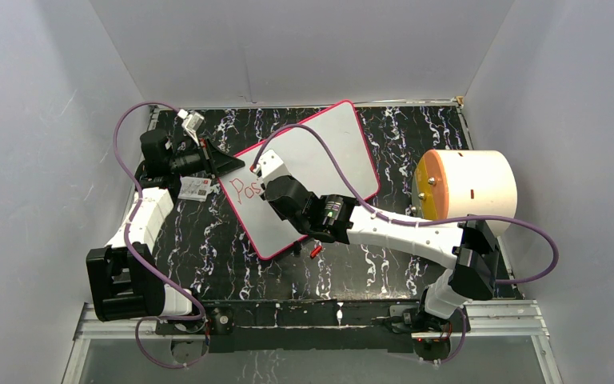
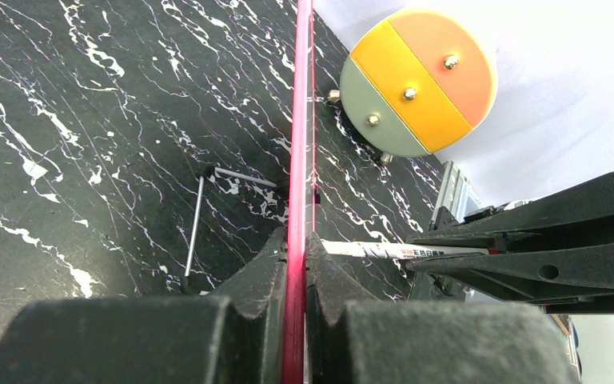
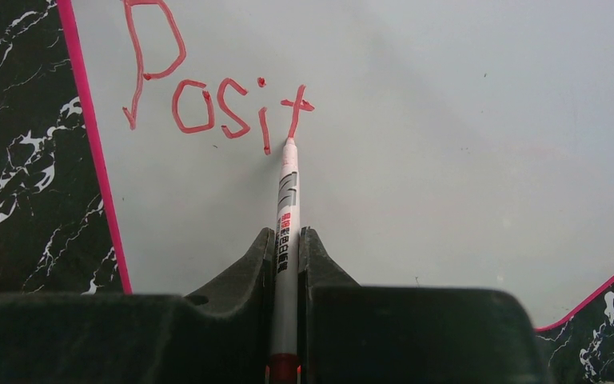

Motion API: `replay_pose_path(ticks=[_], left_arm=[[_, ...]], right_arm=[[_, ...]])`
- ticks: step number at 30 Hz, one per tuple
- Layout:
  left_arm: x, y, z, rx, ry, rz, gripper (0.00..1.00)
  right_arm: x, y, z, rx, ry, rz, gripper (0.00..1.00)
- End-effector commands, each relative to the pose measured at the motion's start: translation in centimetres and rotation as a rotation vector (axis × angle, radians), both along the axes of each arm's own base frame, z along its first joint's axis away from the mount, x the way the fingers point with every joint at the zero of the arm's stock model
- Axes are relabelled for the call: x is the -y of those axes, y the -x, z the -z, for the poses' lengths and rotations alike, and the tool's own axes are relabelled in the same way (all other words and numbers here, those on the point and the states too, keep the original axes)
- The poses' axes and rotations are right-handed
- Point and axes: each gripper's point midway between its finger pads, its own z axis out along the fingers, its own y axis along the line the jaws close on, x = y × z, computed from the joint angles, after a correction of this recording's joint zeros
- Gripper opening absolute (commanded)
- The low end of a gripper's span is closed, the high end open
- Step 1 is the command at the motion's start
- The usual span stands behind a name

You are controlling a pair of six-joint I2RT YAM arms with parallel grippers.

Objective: Write a sentence on the whiteboard

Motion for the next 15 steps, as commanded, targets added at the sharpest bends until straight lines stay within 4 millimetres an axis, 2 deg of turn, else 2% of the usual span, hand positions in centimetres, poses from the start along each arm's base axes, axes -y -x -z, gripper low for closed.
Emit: replay_pose_path(ticks=[1,15], left_arm=[[-1.2,-1.3,2.7,-0.027,-0.07,-0.085,0.0],[-1.2,-1.3,2.8,-0.029,-0.072,-0.087,0.0]], right_arm=[[-0.1,-1.0,-1.3,0.036,-0.031,0.042,0.0],[0.1,-1.3,-2.4,0.064,-0.075,0.057,0.0]])
